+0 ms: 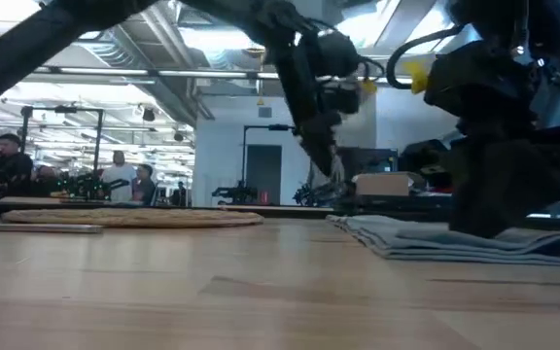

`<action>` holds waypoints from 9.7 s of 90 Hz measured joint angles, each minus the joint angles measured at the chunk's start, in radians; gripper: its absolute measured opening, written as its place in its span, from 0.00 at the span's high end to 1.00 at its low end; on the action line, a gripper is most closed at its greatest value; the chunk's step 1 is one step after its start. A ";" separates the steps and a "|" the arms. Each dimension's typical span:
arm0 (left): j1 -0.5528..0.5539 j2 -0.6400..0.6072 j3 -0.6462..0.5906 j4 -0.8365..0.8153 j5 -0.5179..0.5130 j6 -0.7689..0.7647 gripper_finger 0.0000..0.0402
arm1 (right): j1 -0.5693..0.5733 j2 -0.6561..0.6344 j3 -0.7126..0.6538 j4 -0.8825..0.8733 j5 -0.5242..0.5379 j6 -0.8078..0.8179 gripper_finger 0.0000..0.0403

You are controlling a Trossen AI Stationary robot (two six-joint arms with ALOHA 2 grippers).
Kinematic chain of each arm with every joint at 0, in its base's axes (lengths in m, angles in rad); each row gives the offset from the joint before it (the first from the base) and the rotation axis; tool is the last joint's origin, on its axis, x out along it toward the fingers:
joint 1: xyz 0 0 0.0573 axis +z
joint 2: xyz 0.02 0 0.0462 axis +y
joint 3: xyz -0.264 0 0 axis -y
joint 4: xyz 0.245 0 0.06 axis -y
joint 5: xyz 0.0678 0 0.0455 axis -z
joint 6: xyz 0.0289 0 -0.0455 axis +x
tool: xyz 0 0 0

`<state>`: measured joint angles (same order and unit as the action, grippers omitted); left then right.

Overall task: Set table place
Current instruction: Fold the gray table napkin

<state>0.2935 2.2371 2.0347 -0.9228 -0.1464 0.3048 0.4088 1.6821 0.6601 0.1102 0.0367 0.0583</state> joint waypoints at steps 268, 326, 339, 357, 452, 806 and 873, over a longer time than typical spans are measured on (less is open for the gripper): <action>-0.438 -1.335 -1.519 1.280 0.012 -0.203 1.00 | 0.152 -0.584 -0.262 0.192 0.252 -0.399 1.00; -0.437 -1.320 -1.519 1.273 0.012 -0.200 1.00 | 0.155 -0.272 0.159 -0.534 0.079 -0.285 0.80; -0.428 -1.282 -1.519 1.276 0.012 -0.201 1.00 | 0.155 -0.206 0.192 -0.581 0.049 -0.271 0.80; -0.409 -1.221 -1.520 1.314 0.012 -0.201 1.00 | 0.160 -0.174 0.195 -0.593 0.014 -0.235 0.80; -0.404 -1.181 -1.520 1.374 0.012 -0.185 1.00 | 0.213 -0.045 0.196 -0.494 0.110 -0.241 0.76; -0.404 -1.182 -1.519 1.349 0.012 -0.201 1.00 | 0.199 0.067 0.297 -0.579 0.257 -0.172 1.00; -0.404 -1.182 -1.519 1.349 0.012 -0.226 1.00 | 0.199 0.063 0.648 -1.033 0.410 -0.206 1.00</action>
<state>-0.1104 1.0554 0.5156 0.4263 -0.1345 0.0788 0.6083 1.7454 1.3080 -0.9224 0.4468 -0.1480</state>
